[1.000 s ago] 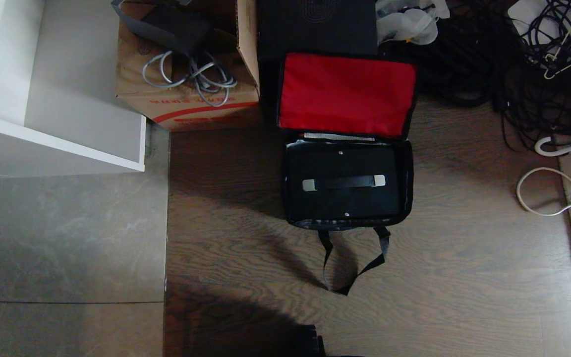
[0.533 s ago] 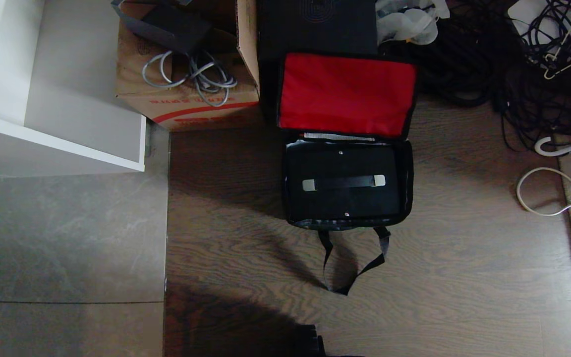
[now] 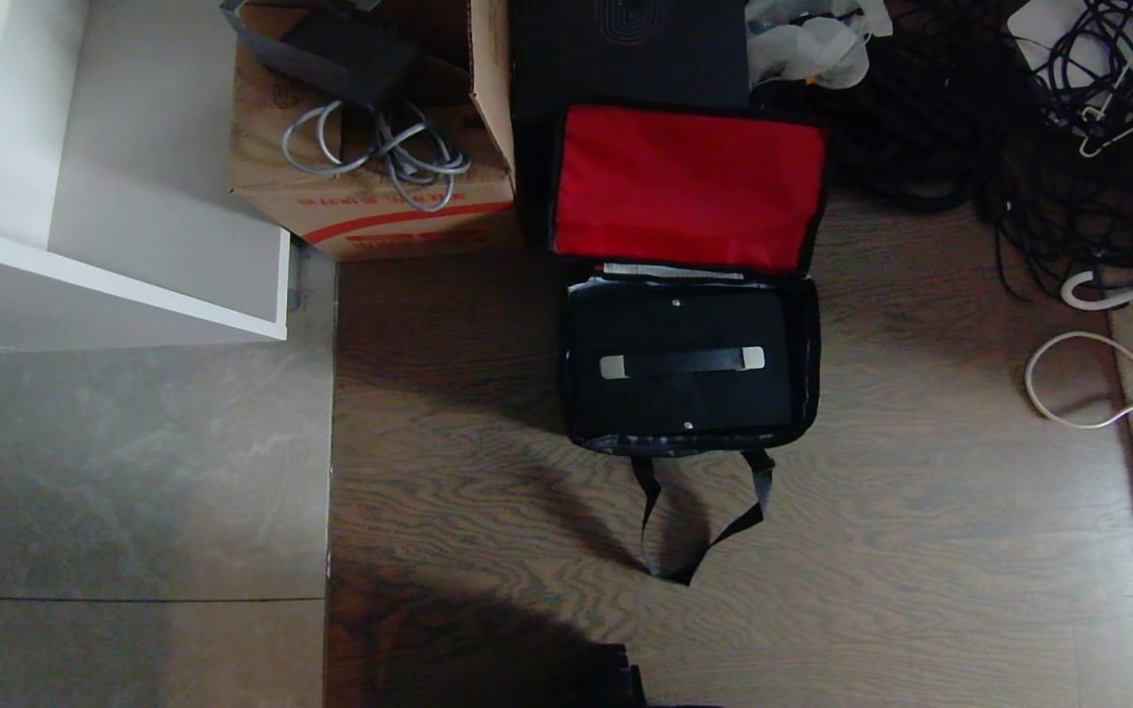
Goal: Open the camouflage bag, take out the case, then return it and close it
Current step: Grip the handle
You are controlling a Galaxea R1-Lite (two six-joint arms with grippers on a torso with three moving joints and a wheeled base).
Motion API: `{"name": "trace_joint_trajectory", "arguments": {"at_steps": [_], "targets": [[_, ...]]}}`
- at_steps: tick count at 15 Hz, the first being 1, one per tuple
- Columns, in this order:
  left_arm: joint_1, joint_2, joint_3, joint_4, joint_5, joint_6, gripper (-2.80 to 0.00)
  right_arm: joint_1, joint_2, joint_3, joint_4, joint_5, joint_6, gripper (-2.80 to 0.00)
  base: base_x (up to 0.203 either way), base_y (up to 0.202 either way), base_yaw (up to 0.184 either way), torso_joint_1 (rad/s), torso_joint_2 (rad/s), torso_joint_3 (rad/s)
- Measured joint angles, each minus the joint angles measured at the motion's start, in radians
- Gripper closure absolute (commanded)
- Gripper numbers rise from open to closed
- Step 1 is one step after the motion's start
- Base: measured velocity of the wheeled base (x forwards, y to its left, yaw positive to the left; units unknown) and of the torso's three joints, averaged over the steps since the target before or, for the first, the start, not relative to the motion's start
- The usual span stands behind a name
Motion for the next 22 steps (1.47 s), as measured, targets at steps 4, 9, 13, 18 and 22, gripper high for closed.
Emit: {"name": "trace_joint_trajectory", "arguments": {"at_steps": [4, 9, 13, 18, 22], "targets": [[0.000, 0.000, 0.000, 0.001, 0.000, -0.007, 0.00, 0.001, 0.000, 0.000, 0.000, 0.000, 0.000, 0.00, 0.000, 0.000, 0.000, 0.001, 0.00, 0.164], [0.000, 0.000, 0.000, 0.001, 0.000, -0.007, 0.00, 0.000, 0.000, 0.000, 0.000, 0.000, 0.000, 0.00, 0.000, 0.000, 0.000, 0.003, 0.00, 0.198], [0.000, 0.000, 0.000, 0.001, 0.000, -0.007, 0.00, 0.000, 0.000, 0.000, 0.000, 0.000, 0.000, 0.00, 0.000, 0.000, 0.000, 0.002, 0.00, 0.192], [0.000, 0.000, 0.000, 0.001, 0.000, -0.005, 0.00, 0.000, 0.000, 0.000, 0.000, 0.000, 0.000, 0.00, 0.000, 0.000, 0.000, 0.002, 0.00, 0.035], [0.000, 0.000, 0.000, 0.001, 0.000, -0.004, 0.00, 0.000, 0.000, 0.001, -0.003, 0.003, -0.021, 0.00, 0.000, 0.000, 0.000, 0.000, 0.00, 0.000]]}}
